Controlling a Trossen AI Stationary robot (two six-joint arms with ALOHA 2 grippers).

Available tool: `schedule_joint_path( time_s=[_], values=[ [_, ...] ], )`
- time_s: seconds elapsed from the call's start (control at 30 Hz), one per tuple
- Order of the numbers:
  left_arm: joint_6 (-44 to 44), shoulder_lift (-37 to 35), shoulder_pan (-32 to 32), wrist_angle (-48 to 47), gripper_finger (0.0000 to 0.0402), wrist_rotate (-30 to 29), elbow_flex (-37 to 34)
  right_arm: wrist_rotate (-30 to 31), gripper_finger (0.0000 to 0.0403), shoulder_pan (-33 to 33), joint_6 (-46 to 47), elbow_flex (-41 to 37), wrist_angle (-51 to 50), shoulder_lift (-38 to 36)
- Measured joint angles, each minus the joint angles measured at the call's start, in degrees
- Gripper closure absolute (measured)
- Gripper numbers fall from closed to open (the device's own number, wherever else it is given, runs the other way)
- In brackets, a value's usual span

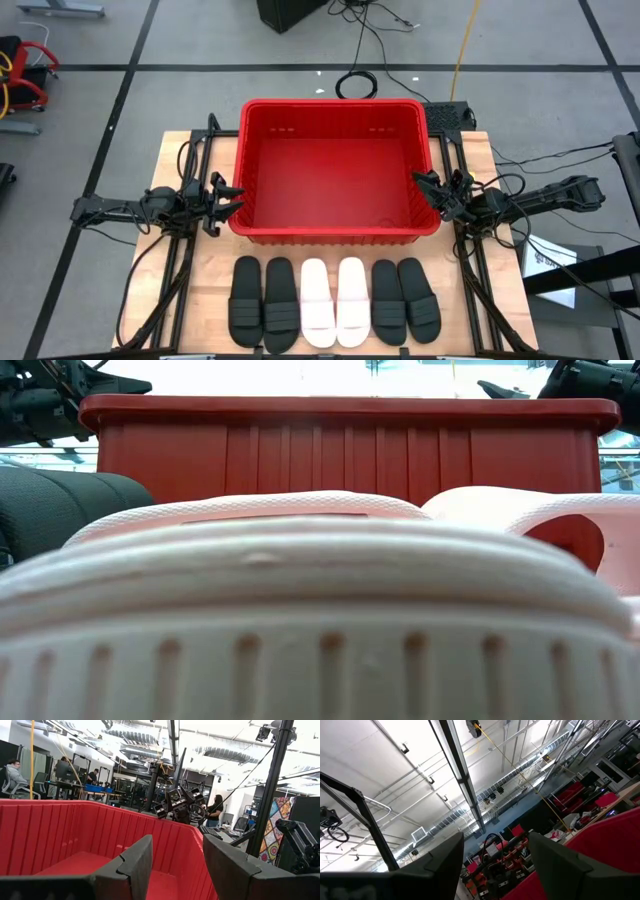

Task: Pick and place slides into bin

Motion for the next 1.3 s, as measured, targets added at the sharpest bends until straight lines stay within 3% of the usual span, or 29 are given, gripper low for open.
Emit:
schedule_joint_path(
  time_s=[0.83,1.03,1.2,1.3],
  values=[
    [0.0,0.0,0.0,0.0,0.0217,0.0,0.0,0.0,0.0187,0.0,0.0,0.0,0.0,0.0],
    [5.0,0.0,0.0,0.0,0.0217,0.0,0.0,0.0,0.0184,0.0,3.9,0.0,0.6,0.0],
    [0.3,0.0,0.0,0.1,0.0217,0.0,0.0,-0.1,0.0186,0.0,10.1,0.0,0.5,0.0],
    [-1.5,0.0,0.0,0.3,0.0217,0.0,0.0,-0.1,0.0185,0.0,6.9,0.0,0.5,0.0]
  ],
)
